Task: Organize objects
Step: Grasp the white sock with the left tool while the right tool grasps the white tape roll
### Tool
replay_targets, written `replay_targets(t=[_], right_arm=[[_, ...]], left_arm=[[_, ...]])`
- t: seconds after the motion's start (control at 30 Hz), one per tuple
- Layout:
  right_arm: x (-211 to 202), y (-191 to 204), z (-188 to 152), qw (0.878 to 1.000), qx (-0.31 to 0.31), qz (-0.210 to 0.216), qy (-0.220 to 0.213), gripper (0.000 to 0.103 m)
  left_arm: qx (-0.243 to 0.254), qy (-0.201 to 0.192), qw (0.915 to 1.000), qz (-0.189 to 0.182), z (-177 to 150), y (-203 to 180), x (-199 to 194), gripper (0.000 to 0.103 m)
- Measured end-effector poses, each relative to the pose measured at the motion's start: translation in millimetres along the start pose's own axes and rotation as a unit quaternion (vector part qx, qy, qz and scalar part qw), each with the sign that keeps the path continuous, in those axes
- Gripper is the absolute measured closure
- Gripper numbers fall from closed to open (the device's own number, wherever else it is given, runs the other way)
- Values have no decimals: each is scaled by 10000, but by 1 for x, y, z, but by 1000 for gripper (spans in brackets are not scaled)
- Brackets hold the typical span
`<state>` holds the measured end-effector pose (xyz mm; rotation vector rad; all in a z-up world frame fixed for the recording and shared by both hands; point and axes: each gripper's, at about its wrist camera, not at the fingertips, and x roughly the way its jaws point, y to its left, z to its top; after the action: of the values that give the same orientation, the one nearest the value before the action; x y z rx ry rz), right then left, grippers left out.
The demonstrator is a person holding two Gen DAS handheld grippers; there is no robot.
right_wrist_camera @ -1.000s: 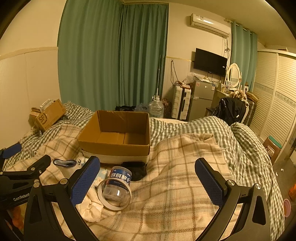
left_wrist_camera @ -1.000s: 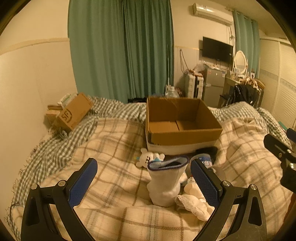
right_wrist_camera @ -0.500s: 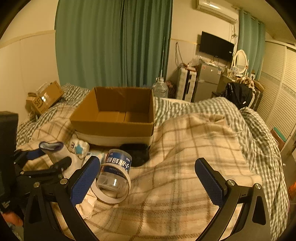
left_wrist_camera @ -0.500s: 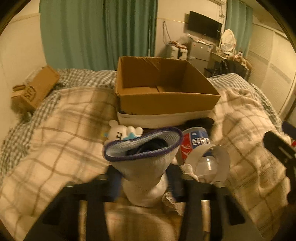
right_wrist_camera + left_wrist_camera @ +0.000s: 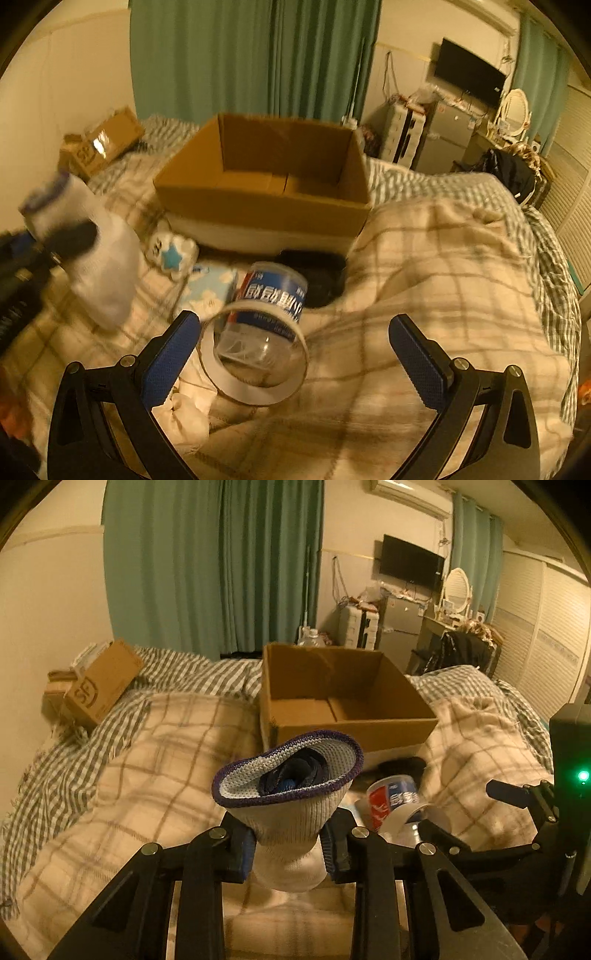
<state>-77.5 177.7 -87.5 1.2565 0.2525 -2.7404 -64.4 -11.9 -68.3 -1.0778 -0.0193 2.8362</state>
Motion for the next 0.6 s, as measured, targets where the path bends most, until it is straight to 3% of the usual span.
replay_targets(t=[0.2,0.5,0.6], right_arm=[[9,7,-1,9993,44,298,205,8],[45,17,-2,9958,142,191,888,9],[39,18,-4,9956,138,395,837,25]], left_arm=[[-69,137,9999,-65,-8,5,8,74],[-149,147,9998,-44,-11,8,10,74],[-130,120,9998,-29,-11,8,9,74]])
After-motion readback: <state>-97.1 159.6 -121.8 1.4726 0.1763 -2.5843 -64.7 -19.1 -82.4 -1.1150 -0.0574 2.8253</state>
